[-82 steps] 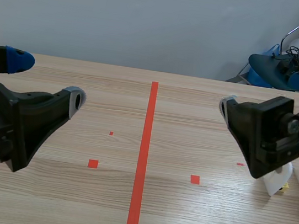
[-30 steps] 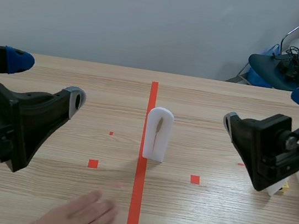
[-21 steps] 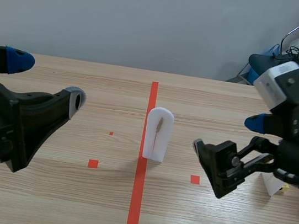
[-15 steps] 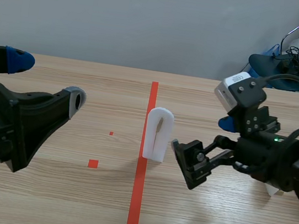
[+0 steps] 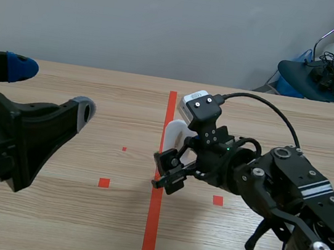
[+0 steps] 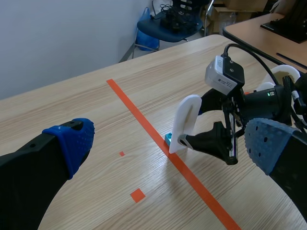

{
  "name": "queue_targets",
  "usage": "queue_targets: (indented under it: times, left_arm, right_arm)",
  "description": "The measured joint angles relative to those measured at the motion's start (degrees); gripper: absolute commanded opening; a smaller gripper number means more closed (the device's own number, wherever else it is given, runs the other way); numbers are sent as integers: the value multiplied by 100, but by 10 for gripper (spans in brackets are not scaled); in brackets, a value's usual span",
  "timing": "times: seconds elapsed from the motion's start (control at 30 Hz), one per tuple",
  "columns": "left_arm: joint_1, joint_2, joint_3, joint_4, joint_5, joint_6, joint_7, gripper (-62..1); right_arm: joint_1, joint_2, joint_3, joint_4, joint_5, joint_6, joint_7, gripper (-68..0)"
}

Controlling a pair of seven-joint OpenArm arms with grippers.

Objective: Do the leaf sorting experiment

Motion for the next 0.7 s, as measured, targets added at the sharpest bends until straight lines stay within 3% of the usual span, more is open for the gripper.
queue_targets:
  times: [0.2, 0.37, 0.47, 0.53, 0.7]
  left_arm:
    - [0, 0, 0, 0, 2, 0, 0, 14]
    - [0, 0, 0, 0, 2, 0, 0, 14]
    - [0, 0, 0, 0, 0, 0, 0, 14]
    - [0, 0, 0, 0, 0, 0, 0, 14]
    - [0, 0, 0, 0, 0, 0, 0, 14]
  right_arm:
    - [0, -15, 15, 39, 2, 0, -142, -566]
    - [15, 28, 31, 271, 2, 0, -695, -578]
    - [13, 26, 118, 739, 4, -37, -1040, -578]
    - [15, 22, 247, 1150, 9, -219, -1222, -601]
    - [-39, 24, 741, 1930, 149, -210, -1810, -645]
